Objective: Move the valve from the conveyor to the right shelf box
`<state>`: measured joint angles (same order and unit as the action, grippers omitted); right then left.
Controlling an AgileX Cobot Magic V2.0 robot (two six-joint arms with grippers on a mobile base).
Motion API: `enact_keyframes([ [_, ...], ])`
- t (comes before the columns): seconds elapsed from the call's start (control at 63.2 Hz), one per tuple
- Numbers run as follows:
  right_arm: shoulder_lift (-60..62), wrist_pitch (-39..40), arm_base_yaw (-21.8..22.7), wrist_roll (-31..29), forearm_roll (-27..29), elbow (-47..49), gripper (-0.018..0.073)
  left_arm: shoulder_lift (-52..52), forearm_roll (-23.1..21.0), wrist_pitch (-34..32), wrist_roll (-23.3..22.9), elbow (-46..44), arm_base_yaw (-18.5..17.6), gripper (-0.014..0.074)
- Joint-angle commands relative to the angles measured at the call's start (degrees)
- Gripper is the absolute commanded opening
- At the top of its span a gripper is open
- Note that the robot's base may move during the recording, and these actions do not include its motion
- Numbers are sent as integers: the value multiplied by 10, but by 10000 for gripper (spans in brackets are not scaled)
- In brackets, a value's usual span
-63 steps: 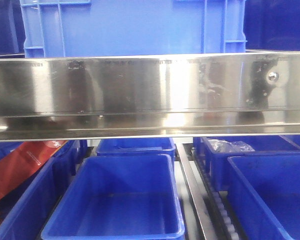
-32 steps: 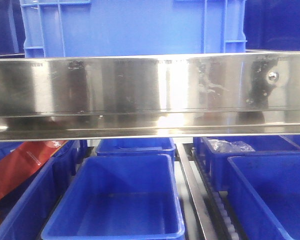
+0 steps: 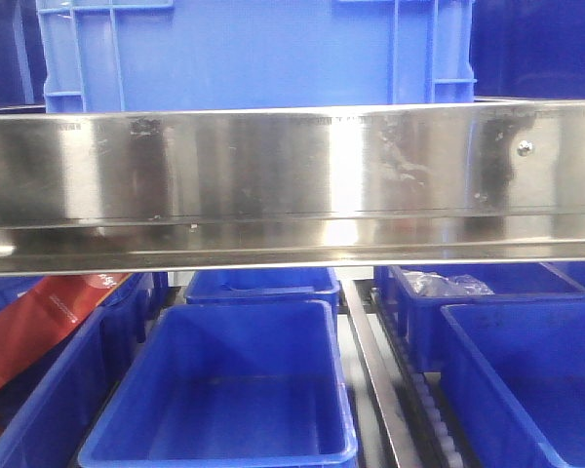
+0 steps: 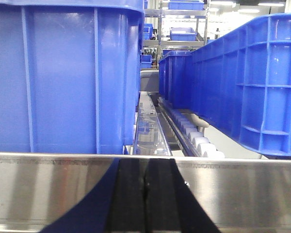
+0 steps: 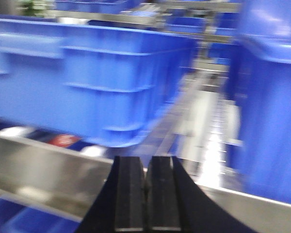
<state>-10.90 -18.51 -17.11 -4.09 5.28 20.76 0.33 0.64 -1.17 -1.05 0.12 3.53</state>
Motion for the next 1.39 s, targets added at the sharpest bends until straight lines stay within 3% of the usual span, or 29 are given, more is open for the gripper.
enact_keyframes([
  [0.0,12,36,57,-3,0,-19,-162,-3,1,-12,-3,-1,2,-111],
  [0.158,54,106,116,-3,16,-85,-162,-3,1,-12,-3,-1,2,-111],
  [0.507,109,129,120,-3,20,-206,-162,-3,1,-12,-3,-1,2,-111],
  [0.586,109,163,120,-3,21,-208,-162,-3,1,-12,-3,-1,2,-111],
  [1.378,109,148,120,-3,22,-208,-162,-3,1,-12,-3,-1,2,-111],
])
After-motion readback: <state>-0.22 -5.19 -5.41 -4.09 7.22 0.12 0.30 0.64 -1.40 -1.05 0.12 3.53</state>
